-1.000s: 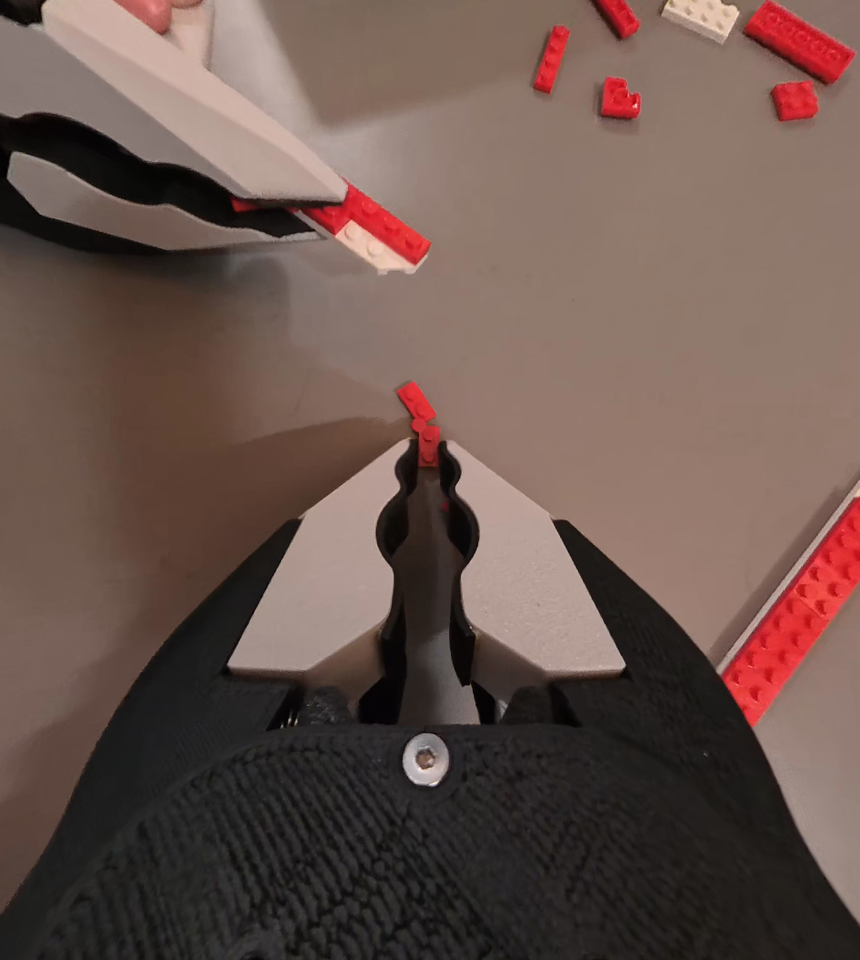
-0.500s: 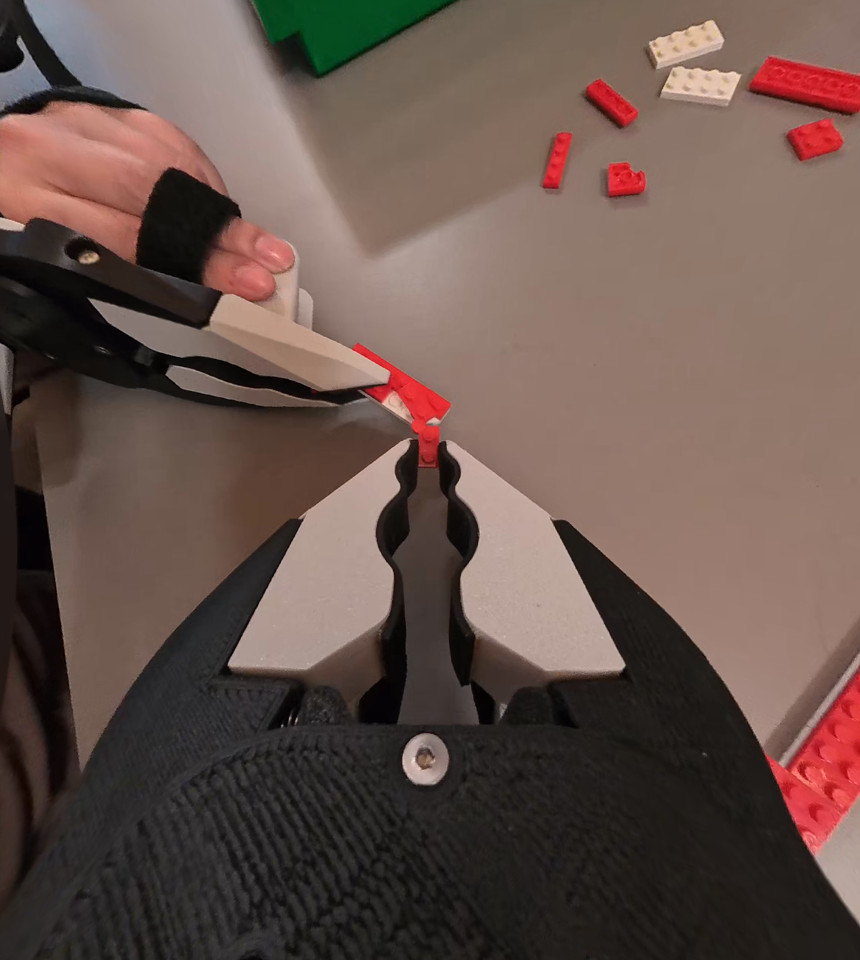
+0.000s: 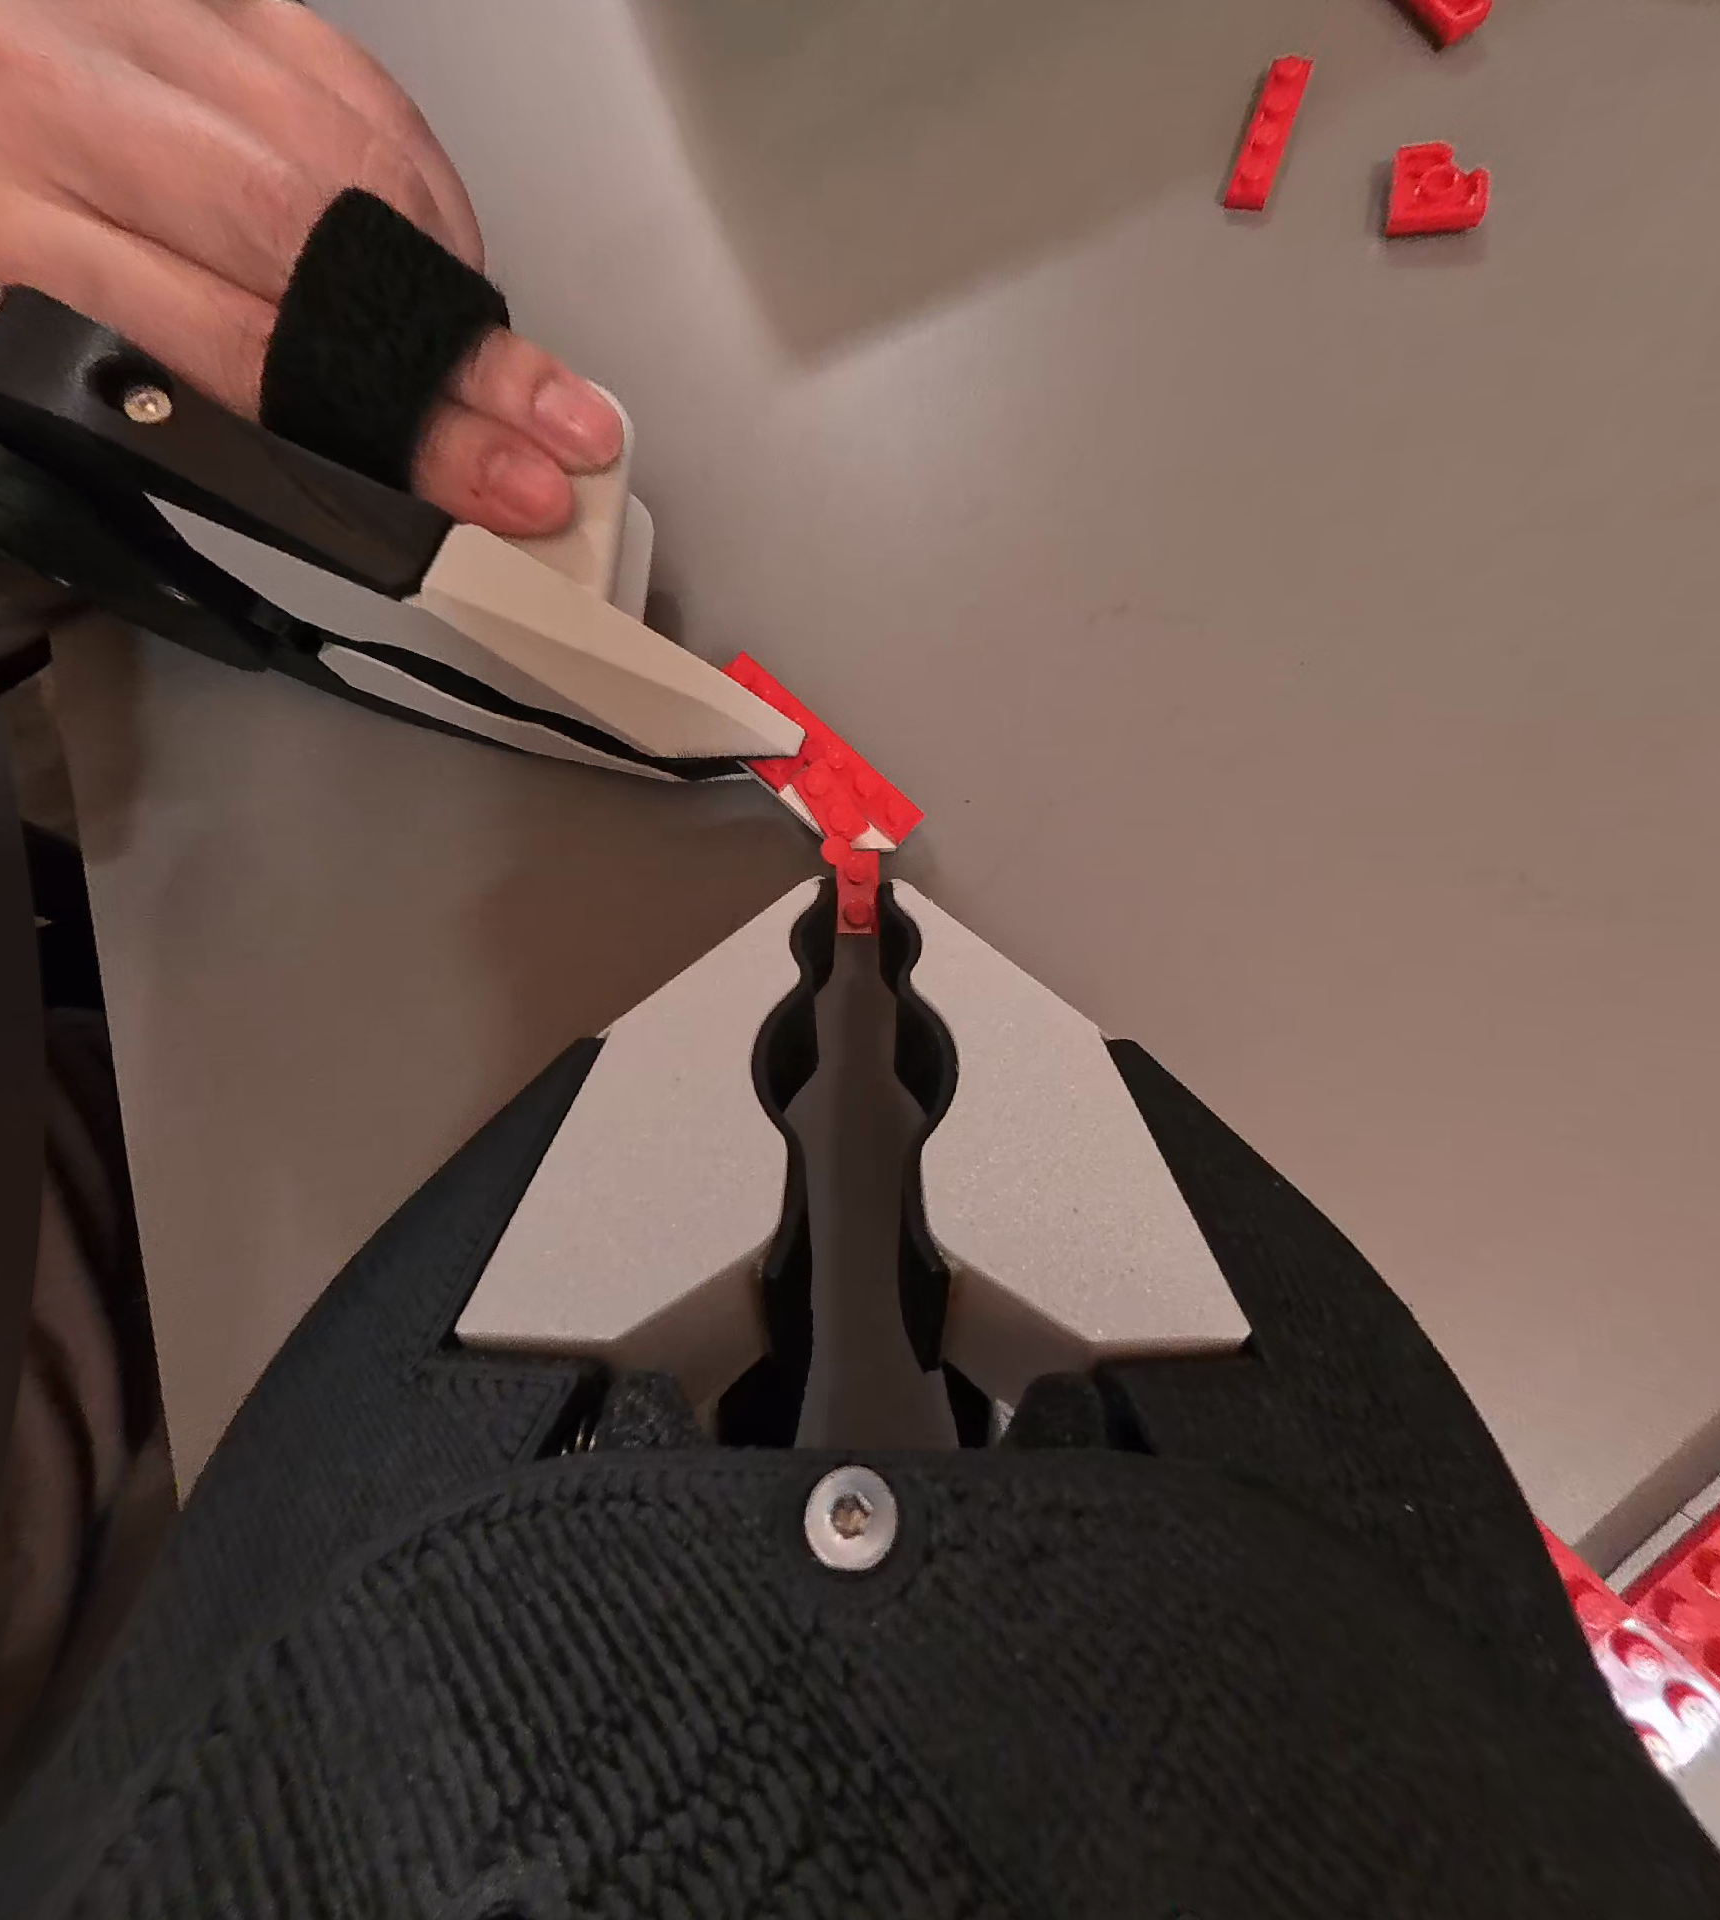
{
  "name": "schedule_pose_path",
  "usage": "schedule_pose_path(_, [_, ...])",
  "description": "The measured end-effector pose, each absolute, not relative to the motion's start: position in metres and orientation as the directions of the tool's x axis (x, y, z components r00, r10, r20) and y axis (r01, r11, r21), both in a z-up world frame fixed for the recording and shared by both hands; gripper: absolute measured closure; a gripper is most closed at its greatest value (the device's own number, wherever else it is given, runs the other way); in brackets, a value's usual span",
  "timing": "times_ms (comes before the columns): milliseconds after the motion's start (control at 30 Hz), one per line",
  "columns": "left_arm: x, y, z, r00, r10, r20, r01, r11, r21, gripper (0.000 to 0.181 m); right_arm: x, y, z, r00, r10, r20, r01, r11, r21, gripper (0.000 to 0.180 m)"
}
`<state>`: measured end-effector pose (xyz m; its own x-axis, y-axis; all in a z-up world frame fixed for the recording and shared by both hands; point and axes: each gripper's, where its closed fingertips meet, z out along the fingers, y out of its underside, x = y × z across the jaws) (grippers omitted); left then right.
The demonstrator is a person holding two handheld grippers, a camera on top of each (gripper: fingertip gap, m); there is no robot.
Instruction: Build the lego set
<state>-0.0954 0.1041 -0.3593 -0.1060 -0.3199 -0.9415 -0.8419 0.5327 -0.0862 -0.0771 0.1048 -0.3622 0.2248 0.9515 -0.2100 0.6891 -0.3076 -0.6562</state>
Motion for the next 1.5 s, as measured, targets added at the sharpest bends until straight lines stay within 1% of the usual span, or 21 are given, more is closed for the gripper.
schedule_pose_path(233, [-0.095, 0.103, -0.359, -0.103, -0.326, -0.94, -0.839, 0.536, -0.094, 0.174, -0.077, 0.103, -0.365, 0.201, 0.963, -0.18, 0.716, -0.27, -0.644, 0.173])
schedule_pose_path(467, [-0.095, 0.103, -0.36, -0.094, -0.334, -0.938, -0.84, 0.533, -0.105, 0.174, -0.075, 0.104, -0.365, 0.195, 0.974, -0.115, 0.724, -0.222, -0.653, 0.158])
schedule_pose_path(533, [-0.095, 0.103, -0.36, -0.09, -0.337, -0.937, -0.84, 0.531, -0.11, 0.174, -0.074, 0.107, -0.36, 0.191, 0.981, -0.027, 0.716, -0.158, -0.68, 0.155])
schedule_pose_path(633, [-0.096, 0.104, -0.36, -0.079, -0.346, -0.935, -0.843, 0.524, -0.123, 0.174, -0.079, 0.1, -0.35, 0.094, 0.976, 0.194, 0.698, 0.075, -0.712, 0.153])
schedule_pose_path(700, [-0.096, 0.104, -0.36, -0.075, -0.351, -0.934, -0.843, 0.522, -0.129, 0.174, -0.081, 0.092, -0.353, 0.033, 0.944, 0.328, 0.713, 0.208, -0.67, 0.151])
schedule_pose_path(767, [-0.096, 0.104, -0.36, -0.071, -0.354, -0.932, -0.844, 0.52, -0.133, 0.174, -0.082, 0.091, -0.36, 0.0, 0.906, 0.424, 0.744, 0.283, -0.605, 0.151])
schedule_pose_path(833, [-0.096, 0.104, -0.36, -0.072, -0.353, -0.933, -0.845, 0.519, -0.132, 0.174, -0.085, 0.093, -0.362, 0.001, 0.882, 0.471, 0.749, 0.311, -0.584, 0.151])
schedule_pose_path(967, [-0.096, 0.103, -0.36, -0.068, -0.357, -0.932, -0.845, 0.517, -0.136, 0.174, -0.089, 0.096, -0.363, 0.035, 0.886, 0.463, 0.74, 0.289, -0.608, 0.154])
schedule_pose_path(1067, [-0.097, 0.103, -0.36, -0.062, -0.361, -0.93, -0.845, 0.515, -0.144, 0.174, -0.09, 0.097, -0.364, 0.033, 0.884, 0.467, 0.744, 0.29, -0.602, 0.156])
schedule_pose_path(1167, [-0.097, 0.104, -0.36, -0.034, -0.382, -0.924, -0.843, 0.508, -0.179, 0.174, -0.09, 0.098, -0.364, 0.026, 0.885, 0.465, 0.745, 0.294, -0.599, 0.156])
schedule_pose_path(1267, [-0.097, 0.103, -0.359, 0.024, -0.436, -0.9, -0.833, 0.489, -0.259, 0.174, -0.091, 0.099, -0.363, 0.011, 0.875, 0.484, 0.742, 0.317, -0.591, 0.158])
schedule_pose_path(1500, [-0.095, 0.102, -0.351, 0.137, -0.508, -0.851, -0.794, 0.457, -0.401, 0.175, -0.096, 0.1, -0.354, -0.013, 0.806, 0.592, 0.718, 0.42, -0.556, 0.166])
